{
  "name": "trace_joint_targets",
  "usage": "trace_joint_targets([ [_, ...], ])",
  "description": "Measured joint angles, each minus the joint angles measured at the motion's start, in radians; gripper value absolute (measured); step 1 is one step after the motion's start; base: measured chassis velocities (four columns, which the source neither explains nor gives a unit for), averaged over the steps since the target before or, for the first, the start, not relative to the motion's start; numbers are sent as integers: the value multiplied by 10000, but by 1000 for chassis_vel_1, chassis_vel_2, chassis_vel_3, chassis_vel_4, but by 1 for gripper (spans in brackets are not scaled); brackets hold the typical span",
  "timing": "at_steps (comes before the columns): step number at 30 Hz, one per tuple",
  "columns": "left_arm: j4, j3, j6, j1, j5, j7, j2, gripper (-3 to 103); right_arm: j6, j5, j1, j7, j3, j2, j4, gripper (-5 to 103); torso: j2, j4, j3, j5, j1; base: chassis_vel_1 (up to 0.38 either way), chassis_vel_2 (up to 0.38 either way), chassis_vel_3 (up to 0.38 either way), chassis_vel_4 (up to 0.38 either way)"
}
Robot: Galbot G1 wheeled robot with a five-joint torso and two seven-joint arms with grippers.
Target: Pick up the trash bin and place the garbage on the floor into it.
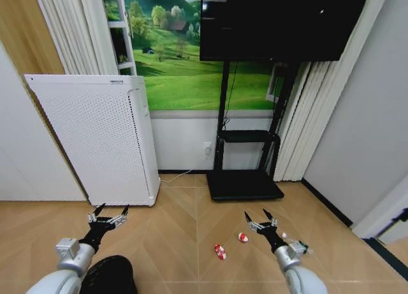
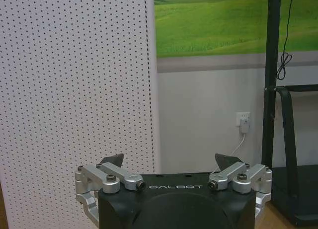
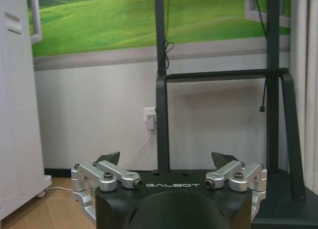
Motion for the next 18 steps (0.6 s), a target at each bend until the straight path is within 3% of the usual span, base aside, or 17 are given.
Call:
trace_joint_targets([
  [5,45,-96,-7,17,-105,23,63,100,128,863,-229,108,87,-382,3,100,-222,0,-165,0,-59,0,0,0,0],
  [18,25,-60,-16,-33,-80,29,9,100,334,1204,-520,474,52,-624,274,100,-739,-1,-559,-1,-182,0,0,0,0],
])
